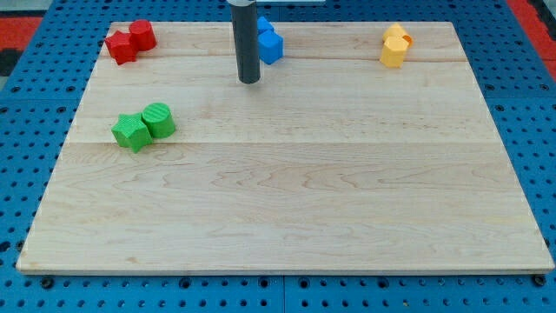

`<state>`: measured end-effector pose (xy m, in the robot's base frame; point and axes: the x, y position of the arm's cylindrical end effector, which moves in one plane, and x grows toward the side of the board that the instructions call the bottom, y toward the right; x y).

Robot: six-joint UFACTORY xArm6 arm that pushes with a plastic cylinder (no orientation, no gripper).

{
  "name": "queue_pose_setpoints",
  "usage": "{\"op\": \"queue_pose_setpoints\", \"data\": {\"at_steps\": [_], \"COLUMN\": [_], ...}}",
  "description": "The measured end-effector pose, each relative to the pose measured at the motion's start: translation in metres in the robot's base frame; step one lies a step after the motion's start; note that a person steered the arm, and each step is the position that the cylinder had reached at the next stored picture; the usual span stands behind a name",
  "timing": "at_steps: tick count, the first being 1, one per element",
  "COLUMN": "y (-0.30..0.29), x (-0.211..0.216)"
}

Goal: Place the arm below the yellow hexagon

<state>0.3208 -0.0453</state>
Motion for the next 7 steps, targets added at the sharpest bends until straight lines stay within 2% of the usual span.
{"op": "queue_pose_setpoints", "data": {"at_steps": [3, 4, 5, 6, 7], "y": [0.000, 0.020, 0.069, 0.172, 0.245], "x": [-0.001, 0.010, 0.010, 0.010, -0.001]}}
